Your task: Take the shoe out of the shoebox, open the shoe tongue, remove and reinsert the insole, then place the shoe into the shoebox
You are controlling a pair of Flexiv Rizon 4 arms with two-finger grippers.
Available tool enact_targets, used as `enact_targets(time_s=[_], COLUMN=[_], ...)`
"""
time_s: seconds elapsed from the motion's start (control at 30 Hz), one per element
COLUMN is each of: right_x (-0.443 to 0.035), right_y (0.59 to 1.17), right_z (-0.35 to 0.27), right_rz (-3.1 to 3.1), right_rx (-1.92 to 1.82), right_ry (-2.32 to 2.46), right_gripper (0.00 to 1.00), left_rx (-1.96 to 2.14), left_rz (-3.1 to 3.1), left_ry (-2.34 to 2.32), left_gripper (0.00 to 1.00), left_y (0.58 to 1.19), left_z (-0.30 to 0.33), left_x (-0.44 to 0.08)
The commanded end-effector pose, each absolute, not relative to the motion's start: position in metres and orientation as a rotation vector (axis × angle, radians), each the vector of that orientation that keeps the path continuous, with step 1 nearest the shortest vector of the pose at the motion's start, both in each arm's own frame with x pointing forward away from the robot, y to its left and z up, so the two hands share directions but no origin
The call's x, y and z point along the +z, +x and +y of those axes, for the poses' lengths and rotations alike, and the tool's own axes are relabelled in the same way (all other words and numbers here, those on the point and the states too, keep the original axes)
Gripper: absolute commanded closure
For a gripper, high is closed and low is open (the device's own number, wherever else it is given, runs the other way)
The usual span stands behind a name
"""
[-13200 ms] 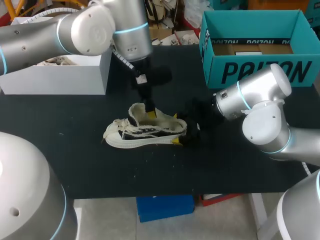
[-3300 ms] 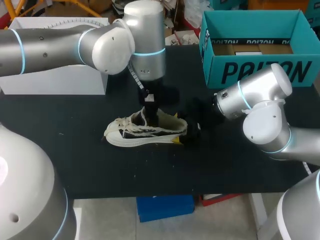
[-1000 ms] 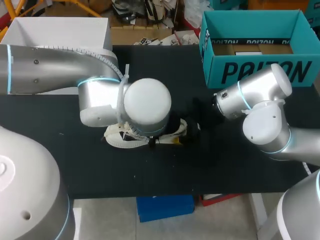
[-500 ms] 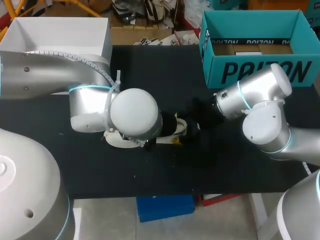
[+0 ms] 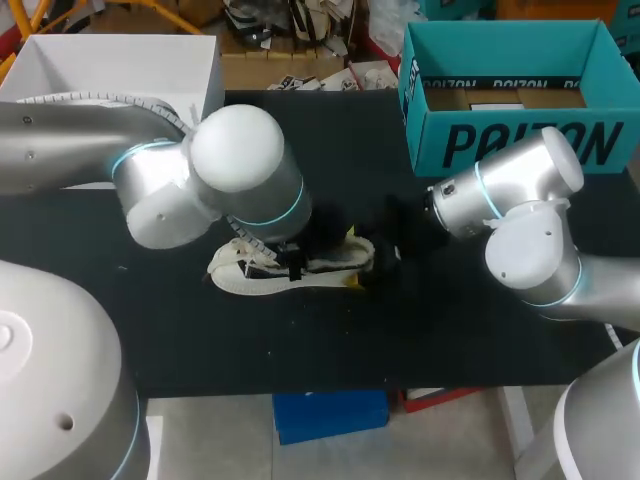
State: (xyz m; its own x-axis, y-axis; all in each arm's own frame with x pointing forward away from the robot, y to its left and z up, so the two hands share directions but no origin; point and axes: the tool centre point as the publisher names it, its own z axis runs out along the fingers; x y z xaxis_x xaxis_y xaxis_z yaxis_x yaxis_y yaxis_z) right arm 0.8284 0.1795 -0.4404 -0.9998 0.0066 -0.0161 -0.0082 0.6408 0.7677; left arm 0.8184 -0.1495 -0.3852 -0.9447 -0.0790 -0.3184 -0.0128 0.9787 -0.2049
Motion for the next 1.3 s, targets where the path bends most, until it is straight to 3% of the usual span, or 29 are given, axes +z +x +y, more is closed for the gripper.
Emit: enact_targets(time_s=[0.03,0.83,0.87,0.93,1.03,1.2,1.3], right_x=[-0.443,-0.443,-0.443,-0.443,-0.443,-0.443,-0.443], right_y=[0.828,0.828,0.828,0.828,0.828,0.828,0.828], right_z=[0.181,0.181,0.181,0.181,0.181,0.181,0.181], right_rz=[2.831,2.831,2.831,2.831,2.831,2.831,2.831], right_rx=[1.321,1.321,1.321,1.321,1.321,1.321,1.321], right_ry=[0.0,0.0,0.0,0.0,0.0,0.0,0.0], right_gripper=[1.0,1.0,1.0,1.0,1.0,1.0,1.0], left_rx=[-0.361,-0.443,-0.438,-0.43,-0.424,-0.425,-0.398], left_rz=[2.822,2.782,2.781,2.768,2.744,2.681,2.654], left_ry=[-0.056,-0.031,-0.026,-0.018,-0.01,-0.032,-0.027], left_gripper=[1.0,1.0,0.96,0.79,0.7,0.65,0.7], left_y=[0.82,0.813,0.813,0.812,0.808,0.8,0.798], left_z=[-0.141,-0.159,-0.161,-0.164,-0.166,-0.162,-0.162], left_x=[-0.377,-0.376,-0.378,-0.38,-0.382,-0.38,-0.381])
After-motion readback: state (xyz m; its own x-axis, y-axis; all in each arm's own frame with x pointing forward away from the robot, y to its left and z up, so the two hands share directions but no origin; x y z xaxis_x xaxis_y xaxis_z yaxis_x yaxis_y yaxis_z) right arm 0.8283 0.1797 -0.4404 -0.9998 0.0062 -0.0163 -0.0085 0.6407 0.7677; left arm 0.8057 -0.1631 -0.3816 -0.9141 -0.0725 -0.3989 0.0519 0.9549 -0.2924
